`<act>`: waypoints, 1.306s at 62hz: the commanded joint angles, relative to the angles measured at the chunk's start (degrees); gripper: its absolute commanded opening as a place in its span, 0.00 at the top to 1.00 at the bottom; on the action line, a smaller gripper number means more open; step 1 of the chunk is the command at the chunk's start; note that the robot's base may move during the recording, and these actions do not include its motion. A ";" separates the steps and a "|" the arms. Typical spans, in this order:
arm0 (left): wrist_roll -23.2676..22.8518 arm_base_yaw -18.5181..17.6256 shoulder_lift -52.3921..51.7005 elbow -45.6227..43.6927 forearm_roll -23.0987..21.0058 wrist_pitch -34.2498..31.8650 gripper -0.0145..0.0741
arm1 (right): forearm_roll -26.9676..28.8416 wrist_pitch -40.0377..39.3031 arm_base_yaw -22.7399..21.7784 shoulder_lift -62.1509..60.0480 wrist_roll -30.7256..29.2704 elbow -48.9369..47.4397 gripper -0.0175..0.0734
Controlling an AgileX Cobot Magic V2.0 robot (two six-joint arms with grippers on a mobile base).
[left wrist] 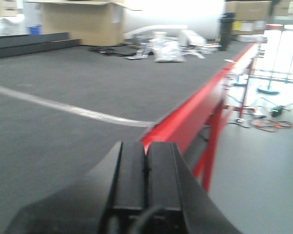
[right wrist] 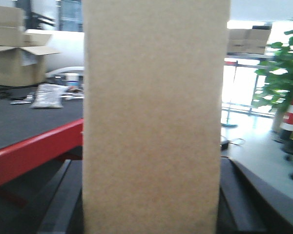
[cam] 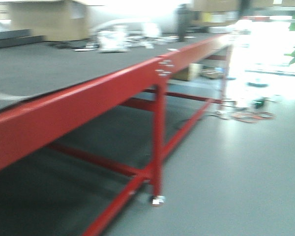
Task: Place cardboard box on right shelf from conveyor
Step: 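Carry the box in the right gripper toward the steel shelving rack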
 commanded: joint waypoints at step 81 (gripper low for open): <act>0.01 0.03 -0.34 0.35 -0.27 -4.98 0.97 | 0.20 -6.38 -0.39 0.82 -0.44 -1.67 0.69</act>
